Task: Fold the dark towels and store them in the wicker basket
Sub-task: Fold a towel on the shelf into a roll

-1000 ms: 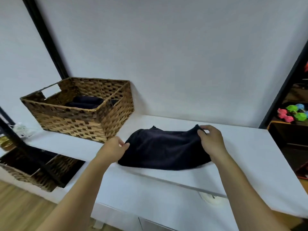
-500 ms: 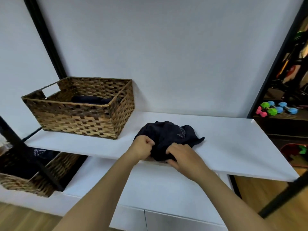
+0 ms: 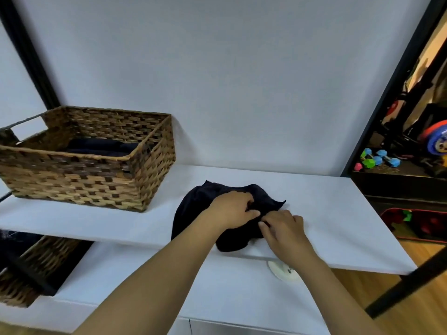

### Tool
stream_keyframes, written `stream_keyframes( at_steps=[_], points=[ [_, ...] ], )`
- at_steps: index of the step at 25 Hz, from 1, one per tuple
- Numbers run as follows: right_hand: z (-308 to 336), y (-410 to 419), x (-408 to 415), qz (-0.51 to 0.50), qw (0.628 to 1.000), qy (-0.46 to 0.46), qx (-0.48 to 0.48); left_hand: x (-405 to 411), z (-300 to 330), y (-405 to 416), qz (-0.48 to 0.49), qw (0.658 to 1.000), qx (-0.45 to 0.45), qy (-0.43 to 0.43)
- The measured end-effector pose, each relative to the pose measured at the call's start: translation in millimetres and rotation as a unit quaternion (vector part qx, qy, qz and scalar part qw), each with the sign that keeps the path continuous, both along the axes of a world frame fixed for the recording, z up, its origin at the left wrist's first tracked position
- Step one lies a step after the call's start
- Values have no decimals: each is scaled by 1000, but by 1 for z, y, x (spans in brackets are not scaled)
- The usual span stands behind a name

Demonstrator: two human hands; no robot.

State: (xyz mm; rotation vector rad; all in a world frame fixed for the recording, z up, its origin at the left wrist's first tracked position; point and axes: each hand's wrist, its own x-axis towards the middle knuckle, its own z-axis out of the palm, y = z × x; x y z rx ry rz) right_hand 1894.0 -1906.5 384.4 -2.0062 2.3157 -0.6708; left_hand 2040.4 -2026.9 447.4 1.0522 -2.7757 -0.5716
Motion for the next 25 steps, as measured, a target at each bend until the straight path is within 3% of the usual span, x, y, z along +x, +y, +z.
stream_keyframes(
  at_steps=[4,6,9,12,15,17,19,21,23,25],
  points=[
    [9,-21,-23,-66,998,11,23,-40,0,-17,46,980,-84,-174],
    [17,-33,-27,-102,994,10,48,-58,-1,-23,69,978,-86,-179],
    [18,-43,-35,-154,981,-43,110,-55,2,-44,149,988,28,-21],
    [20,-55,-45,-191,962,-74,182,-33,14,-61,246,930,193,194],
    [23,-70,-40,-172,962,-106,183,-21,25,-61,269,887,266,265],
    [27,-77,-36,-157,955,-210,137,-18,33,-55,283,860,289,313],
    [37,-82,-36,-153,886,-434,47,-18,38,-52,305,819,320,366],
    [47,-86,-37,-161,776,-610,-24,-16,38,-51,305,833,299,352],
    [56,-91,-37,-159,699,-696,-54,-15,35,-48,284,868,234,333],
    [62,-95,-35,-163,661,-729,-72,-15,36,-48,285,886,179,320]
  ],
)
